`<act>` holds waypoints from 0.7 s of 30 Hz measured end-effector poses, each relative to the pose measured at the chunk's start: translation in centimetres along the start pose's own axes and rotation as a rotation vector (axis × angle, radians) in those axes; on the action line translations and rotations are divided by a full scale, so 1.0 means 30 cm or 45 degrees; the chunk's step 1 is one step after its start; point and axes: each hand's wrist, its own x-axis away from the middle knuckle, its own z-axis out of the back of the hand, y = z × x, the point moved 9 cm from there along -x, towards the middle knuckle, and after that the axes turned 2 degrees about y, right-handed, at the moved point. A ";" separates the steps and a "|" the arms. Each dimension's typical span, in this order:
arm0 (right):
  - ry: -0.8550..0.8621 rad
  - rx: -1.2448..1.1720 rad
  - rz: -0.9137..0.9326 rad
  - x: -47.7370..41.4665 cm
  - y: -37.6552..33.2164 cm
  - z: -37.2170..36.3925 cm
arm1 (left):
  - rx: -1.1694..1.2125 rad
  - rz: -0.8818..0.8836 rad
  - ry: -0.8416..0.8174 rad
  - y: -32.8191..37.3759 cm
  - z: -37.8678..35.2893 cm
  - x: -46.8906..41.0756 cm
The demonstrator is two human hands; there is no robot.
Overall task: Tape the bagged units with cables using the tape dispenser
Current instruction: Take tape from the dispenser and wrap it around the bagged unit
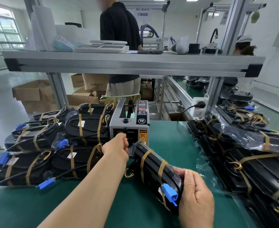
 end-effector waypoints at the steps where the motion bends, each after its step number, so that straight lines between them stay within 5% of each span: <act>1: -0.004 -0.007 -0.003 0.001 0.000 0.000 | 0.002 -0.050 -0.004 0.006 0.007 0.009; 7: 0.000 -0.045 0.021 -0.003 -0.001 -0.004 | -0.139 -0.495 -0.366 0.092 0.055 0.192; 11: -0.009 -0.076 0.048 0.012 -0.016 -0.013 | -0.542 -0.640 -0.550 0.063 0.042 0.316; 21: -0.021 -0.019 0.029 0.007 0.000 -0.008 | -0.639 -0.560 -0.377 0.054 0.028 0.262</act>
